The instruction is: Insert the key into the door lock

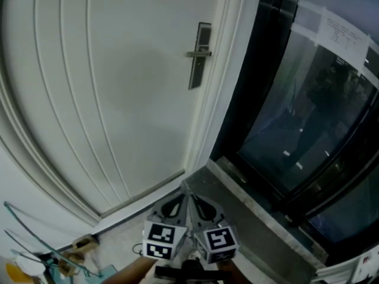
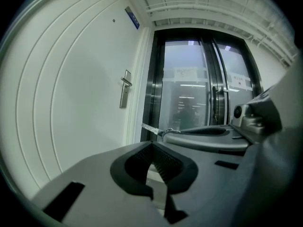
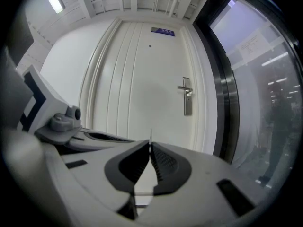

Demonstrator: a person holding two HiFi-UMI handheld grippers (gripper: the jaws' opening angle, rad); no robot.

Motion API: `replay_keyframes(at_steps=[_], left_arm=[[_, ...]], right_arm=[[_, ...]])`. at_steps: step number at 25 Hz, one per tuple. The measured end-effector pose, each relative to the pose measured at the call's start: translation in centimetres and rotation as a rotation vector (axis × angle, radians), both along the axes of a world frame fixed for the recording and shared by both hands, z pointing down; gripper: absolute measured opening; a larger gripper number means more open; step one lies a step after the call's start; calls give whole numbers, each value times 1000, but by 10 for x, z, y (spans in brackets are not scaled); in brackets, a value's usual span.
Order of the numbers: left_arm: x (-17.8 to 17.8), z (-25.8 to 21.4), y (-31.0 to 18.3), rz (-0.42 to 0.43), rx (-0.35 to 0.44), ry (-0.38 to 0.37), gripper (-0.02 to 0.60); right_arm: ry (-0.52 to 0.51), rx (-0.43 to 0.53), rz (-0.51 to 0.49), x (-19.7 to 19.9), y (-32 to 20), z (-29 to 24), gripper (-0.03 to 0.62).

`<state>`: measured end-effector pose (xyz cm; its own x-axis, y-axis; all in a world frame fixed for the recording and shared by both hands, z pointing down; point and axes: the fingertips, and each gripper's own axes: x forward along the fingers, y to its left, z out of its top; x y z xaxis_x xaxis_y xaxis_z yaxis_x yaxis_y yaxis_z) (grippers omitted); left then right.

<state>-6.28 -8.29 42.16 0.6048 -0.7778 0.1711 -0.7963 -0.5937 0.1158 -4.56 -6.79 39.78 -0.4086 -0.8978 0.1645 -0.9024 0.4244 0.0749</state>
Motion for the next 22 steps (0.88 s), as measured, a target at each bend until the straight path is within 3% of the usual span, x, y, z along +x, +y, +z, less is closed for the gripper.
replay_keyframes(at_steps=[9, 22], left_arm=[[14, 6, -49, -30, -22, -3, 3], [85, -7, -139, -89, -21, -46, 3]], right_arm=[[-10, -1, -32, 15, -51, 3, 20], [58, 54, -103, 92, -143, -18, 20]])
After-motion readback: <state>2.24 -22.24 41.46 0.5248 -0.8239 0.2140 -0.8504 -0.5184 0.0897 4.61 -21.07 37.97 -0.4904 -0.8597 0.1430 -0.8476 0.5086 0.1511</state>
